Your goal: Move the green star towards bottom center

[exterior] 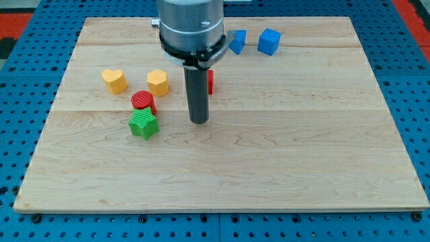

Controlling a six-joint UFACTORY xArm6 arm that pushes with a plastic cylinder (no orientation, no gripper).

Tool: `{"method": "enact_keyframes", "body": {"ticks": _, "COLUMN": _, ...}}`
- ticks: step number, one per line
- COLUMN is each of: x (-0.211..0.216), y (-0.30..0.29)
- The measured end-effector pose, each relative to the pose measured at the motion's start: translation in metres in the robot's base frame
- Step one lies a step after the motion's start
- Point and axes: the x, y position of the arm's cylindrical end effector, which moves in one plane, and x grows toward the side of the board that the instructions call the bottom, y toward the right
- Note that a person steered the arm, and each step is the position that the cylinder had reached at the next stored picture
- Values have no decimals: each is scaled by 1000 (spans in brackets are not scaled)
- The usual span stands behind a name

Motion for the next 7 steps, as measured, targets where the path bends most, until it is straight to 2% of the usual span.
{"method": "enact_keyframes", "body": {"ticks": 1, "x": 15, "y": -79}}
{"method": "enact_keyframes", "body": {"ticks": 2, "x": 51, "y": -126}}
{"method": "enact_keyframes", "body": {"ticks": 3, "x": 87, "y": -113}}
{"method": "enact_keyframes", "body": {"ticks": 4, "x": 136, "y": -159}}
{"method": "enact_keyframes", "body": {"ticks": 5, "x": 118, "y": -253}}
{"method": "enact_keyframes", "body": {"ticks": 6, "x": 88, "y": -264}}
{"method": "enact_keyframes", "body": {"ticks": 7, "x": 42, "y": -239}}
